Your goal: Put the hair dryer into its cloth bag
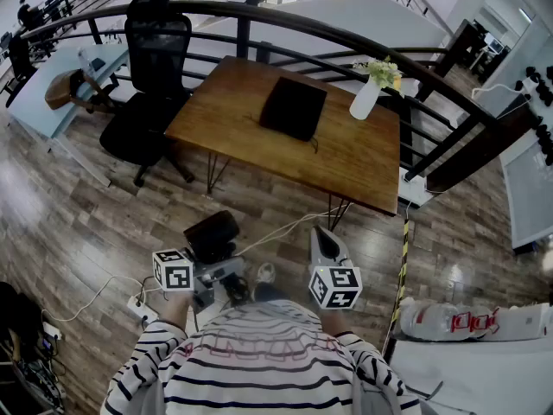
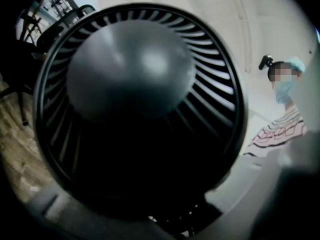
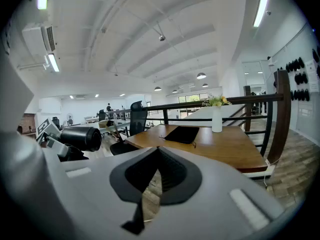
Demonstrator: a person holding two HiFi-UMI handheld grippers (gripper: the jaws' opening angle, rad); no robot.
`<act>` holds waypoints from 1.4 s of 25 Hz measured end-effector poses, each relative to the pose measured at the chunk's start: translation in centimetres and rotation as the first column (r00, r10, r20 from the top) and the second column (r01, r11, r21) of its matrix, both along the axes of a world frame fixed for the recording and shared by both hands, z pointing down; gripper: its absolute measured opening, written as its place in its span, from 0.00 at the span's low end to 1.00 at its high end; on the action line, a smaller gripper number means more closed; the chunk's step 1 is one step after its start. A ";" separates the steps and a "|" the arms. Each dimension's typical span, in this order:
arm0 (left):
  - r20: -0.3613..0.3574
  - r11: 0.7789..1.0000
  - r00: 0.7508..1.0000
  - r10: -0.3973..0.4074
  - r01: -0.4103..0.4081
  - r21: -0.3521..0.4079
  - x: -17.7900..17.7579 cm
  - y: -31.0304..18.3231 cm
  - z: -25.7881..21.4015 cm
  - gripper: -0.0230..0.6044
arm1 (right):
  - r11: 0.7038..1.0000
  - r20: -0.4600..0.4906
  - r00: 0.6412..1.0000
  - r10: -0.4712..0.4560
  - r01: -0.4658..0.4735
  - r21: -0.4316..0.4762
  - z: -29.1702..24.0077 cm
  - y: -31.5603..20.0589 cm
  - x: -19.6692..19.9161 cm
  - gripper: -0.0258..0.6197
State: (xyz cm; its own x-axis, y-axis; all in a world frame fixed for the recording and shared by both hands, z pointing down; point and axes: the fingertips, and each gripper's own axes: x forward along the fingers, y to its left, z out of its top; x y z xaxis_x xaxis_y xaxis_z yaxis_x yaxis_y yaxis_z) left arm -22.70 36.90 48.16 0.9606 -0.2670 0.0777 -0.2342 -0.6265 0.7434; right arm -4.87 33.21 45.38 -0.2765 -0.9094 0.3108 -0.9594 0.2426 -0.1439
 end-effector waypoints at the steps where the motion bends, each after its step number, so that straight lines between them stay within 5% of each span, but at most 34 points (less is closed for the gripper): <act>1: -0.008 1.000 1.000 0.000 0.000 -0.009 0.1 -0.1 0.0 0.48 | 1.000 0.002 1.000 -0.003 0.003 0.000 0.0 -0.1 -0.1 0.04; 8: -0.026 0.998 0.999 0.036 -0.037 -0.047 1.6 -0.4 1.2 0.48 | 1.000 0.012 1.000 -0.008 0.008 0.003 0.2 -0.8 0.1 0.04; 16: 0.054 0.997 0.996 0.065 -0.062 -0.041 4.2 -1.7 3.0 0.48 | 0.998 0.066 0.997 -0.040 0.037 0.046 0.5 -3.1 1.3 0.04; 35: 0.078 1.000 0.997 -0.003 0.005 -0.017 16.7 -24.0 2.2 0.48 | 0.983 0.040 0.982 -0.182 0.181 0.024 2.0 -25.4 11.6 0.04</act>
State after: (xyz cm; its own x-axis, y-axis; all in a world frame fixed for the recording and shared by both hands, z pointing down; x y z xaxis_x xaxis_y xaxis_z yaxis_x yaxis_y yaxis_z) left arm -5.98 12.90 50.38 0.9504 -0.2687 0.1567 -0.2941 -0.6127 0.7335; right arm 6.77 7.85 47.40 -0.4501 -0.8487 0.2777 -0.8923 0.4156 -0.1762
